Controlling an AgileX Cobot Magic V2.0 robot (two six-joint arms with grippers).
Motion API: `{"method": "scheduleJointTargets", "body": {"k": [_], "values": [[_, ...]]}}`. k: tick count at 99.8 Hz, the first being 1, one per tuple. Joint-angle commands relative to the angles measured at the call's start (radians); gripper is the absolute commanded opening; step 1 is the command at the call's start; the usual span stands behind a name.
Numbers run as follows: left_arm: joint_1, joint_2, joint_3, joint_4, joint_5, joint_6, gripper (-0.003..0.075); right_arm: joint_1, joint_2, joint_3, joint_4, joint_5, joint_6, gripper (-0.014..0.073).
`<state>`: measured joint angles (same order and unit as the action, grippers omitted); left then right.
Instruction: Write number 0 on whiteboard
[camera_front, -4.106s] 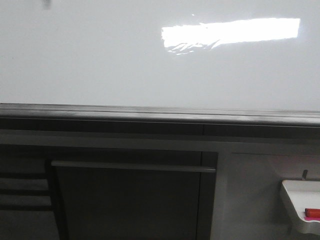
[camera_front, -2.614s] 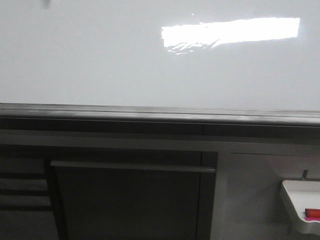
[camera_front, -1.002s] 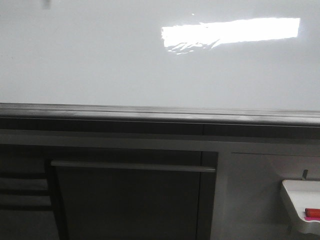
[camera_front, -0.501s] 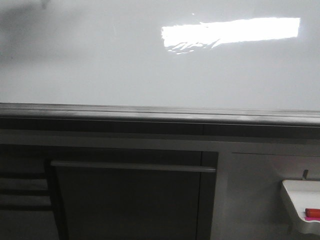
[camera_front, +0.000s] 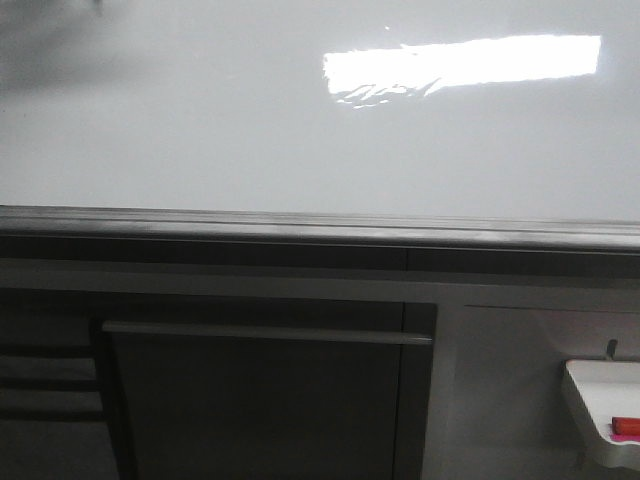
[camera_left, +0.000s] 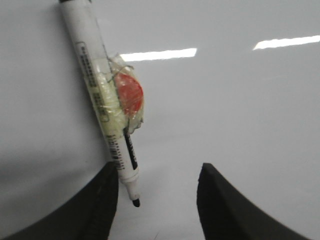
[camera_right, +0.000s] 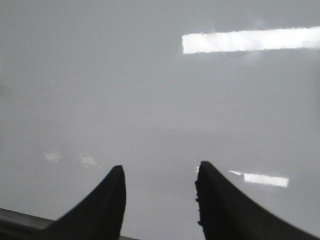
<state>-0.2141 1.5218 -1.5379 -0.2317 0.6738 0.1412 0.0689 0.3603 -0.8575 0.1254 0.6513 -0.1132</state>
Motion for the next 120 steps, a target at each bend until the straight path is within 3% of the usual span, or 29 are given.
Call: {"method": "scheduleJointTargets", "body": {"k": [1, 62, 105, 120], "values": [[-0.007, -0.023, -0.038, 0.031, -0.058, -0.057, 0.0333, 0.0, 0.023, -0.029, 0.004, -0.081, -0.012, 0.03], [-0.007, 0.067, -0.038, 0.065, -0.146, -0.059, 0.0323, 0.0, 0.041, -0.029, 0.008, -0.081, -0.012, 0.03], [-0.021, 0.073, -0.038, 0.064, -0.155, -0.059, 0.0001, 0.0, 0.041, -0.029, 0.009, -0.081, -0.012, 0.03], [-0.021, 0.042, -0.038, 0.064, -0.155, -0.059, -0.0003, 0.0, 0.041, -0.029, 0.009, -0.079, -0.012, 0.03]]}}
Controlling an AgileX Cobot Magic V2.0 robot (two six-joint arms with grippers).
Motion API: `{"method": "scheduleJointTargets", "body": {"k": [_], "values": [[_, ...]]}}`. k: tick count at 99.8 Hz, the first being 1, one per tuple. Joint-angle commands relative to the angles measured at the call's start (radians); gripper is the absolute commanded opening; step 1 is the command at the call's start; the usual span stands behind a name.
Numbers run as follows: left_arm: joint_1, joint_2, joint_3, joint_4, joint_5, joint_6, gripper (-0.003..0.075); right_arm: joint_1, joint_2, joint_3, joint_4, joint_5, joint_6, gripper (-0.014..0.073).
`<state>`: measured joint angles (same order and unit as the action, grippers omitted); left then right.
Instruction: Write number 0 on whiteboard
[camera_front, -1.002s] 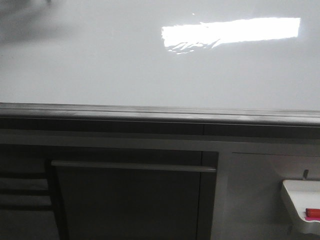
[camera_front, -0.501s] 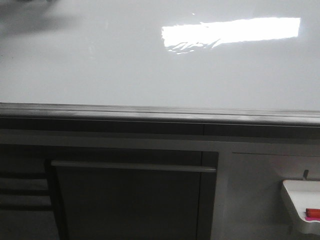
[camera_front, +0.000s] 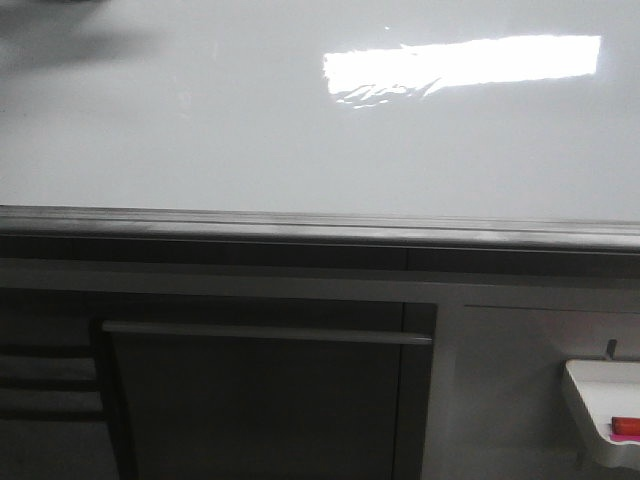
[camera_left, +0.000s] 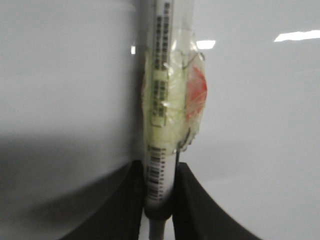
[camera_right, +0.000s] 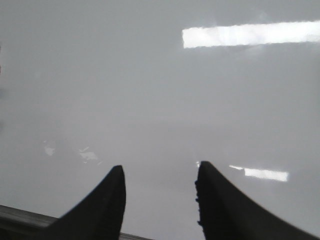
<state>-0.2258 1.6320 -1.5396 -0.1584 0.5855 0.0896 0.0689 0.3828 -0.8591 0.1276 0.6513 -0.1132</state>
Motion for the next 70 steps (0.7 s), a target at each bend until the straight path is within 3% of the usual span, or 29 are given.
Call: {"method": "scheduleJointTargets", "body": {"k": [1, 13, 31, 48, 70], "values": [[-0.009, -0.071, -0.036, -0.009, -0.064, -0.008, -0.0003, 0.0, 0.019, -0.028, 0.007, -0.079, -0.012, 0.03], [-0.009, -0.125, -0.036, -0.011, -0.036, 0.002, 0.0, 0.001, 0.02, -0.032, 0.059, -0.077, -0.054, 0.03], [-0.063, -0.223, -0.036, -0.057, 0.039, 0.085, 0.0001, 0.04, 0.087, -0.113, 0.337, -0.01, -0.215, 0.03], [-0.198, -0.293, -0.036, -0.188, 0.149, 0.236, 0.0001, 0.084, 0.231, -0.265, 0.582, 0.111, -0.397, 0.03], [-0.402, -0.313, -0.043, -0.235, 0.372, 0.352, 0.0001, 0.108, 0.441, -0.535, 0.601, 0.427, -0.545, 0.03]]}}
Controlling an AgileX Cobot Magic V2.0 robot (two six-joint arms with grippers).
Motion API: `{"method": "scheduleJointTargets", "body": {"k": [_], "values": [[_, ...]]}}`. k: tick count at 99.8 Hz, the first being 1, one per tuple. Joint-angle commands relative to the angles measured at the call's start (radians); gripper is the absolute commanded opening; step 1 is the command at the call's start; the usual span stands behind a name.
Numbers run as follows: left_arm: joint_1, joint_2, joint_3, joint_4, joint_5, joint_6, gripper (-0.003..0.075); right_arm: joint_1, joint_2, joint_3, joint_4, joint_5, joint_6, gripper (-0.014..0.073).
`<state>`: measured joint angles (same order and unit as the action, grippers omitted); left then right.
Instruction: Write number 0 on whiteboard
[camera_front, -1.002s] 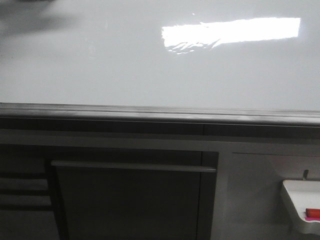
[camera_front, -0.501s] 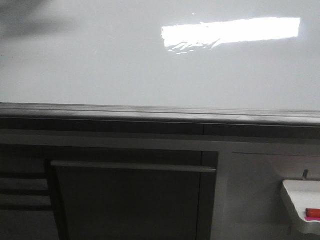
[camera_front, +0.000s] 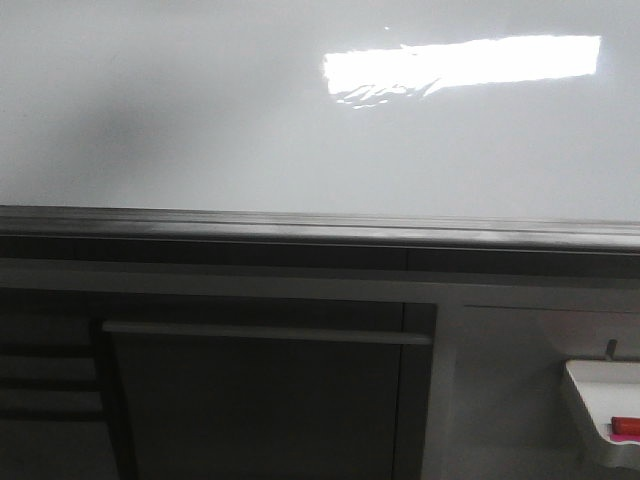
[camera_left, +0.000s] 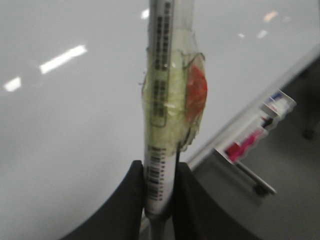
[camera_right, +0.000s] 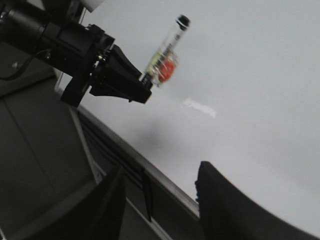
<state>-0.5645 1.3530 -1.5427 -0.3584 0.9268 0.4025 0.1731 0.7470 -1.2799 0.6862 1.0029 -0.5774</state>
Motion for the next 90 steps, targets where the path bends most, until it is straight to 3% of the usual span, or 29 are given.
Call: {"method": "scheduleJointTargets", "body": {"k": [1, 18, 36, 56, 90], "values": [[-0.074, -0.034, -0.039, -0.035, 0.043, 0.043, 0.0001, 0.003, 0.082, -0.122, 0.042, 0.089, -0.087, 0.03], [-0.169, -0.034, -0.051, -0.035, 0.162, 0.108, 0.0001, 0.003, 0.184, -0.279, 0.049, 0.301, -0.208, 0.03], [-0.243, -0.034, -0.104, -0.033, 0.298, 0.163, 0.0001, 0.005, 0.19, -0.289, 0.053, 0.301, -0.25, 0.03], [-0.306, -0.034, -0.148, 0.018, 0.318, 0.223, 0.0001, 0.007, 0.19, -0.288, 0.13, 0.301, -0.257, 0.03], [-0.319, -0.034, -0.204, 0.183, 0.317, 0.318, 0.0001, 0.167, 0.19, -0.288, 0.119, 0.301, -0.258, 0.03]]}}
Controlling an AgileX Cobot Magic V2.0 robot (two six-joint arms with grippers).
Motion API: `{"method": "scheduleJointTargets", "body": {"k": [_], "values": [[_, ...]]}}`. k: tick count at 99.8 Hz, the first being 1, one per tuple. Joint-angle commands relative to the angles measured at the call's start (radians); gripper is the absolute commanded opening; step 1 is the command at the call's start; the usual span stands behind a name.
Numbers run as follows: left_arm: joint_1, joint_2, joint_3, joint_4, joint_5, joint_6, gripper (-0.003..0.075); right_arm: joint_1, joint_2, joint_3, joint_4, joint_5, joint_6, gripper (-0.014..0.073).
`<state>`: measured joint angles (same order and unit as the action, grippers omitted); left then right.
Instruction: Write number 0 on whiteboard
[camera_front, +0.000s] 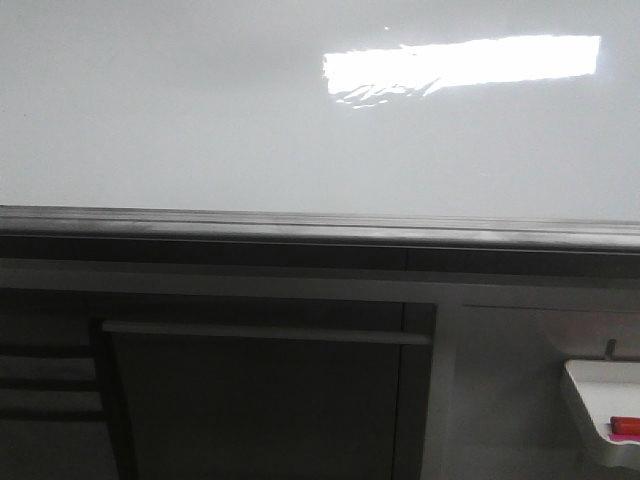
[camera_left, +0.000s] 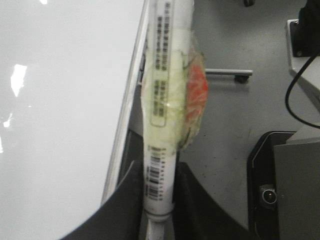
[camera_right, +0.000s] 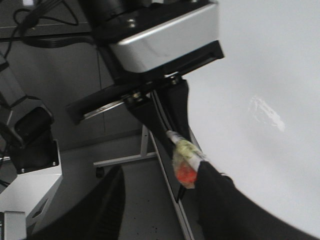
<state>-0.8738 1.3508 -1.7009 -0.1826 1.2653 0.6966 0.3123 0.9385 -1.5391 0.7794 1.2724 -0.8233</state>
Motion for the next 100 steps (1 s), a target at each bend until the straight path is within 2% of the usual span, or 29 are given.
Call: {"method": "scheduleJointTargets", "body": {"k": [1, 18, 33, 59, 85, 100], "values": [[-0.01, -0.032, -0.047, 0.01, -0.021, 0.023, 0.0001, 0.031, -0.002, -0.029, 0.022, 0.031, -0.012, 0.03], [-0.013, -0.032, -0.066, 0.024, -0.019, 0.075, 0.0001, 0.036, 0.01, -0.029, -0.009, 0.031, -0.012, 0.03], [-0.072, -0.032, -0.066, 0.084, -0.019, 0.127, 0.0001, 0.036, 0.012, -0.029, -0.069, 0.031, -0.012, 0.03], [-0.191, -0.032, -0.066, 0.238, -0.021, 0.127, 0.0001, 0.036, 0.035, -0.029, -0.085, 0.031, -0.012, 0.03], [-0.196, -0.032, -0.067, 0.352, -0.051, 0.047, 0.0001, 0.036, 0.032, -0.029, -0.076, 0.031, -0.012, 0.03], [-0.196, -0.032, -0.096, 0.356, -0.064, 0.047, 0.0001, 0.036, 0.032, -0.023, -0.058, 0.031, -0.012, 0.03]]}}
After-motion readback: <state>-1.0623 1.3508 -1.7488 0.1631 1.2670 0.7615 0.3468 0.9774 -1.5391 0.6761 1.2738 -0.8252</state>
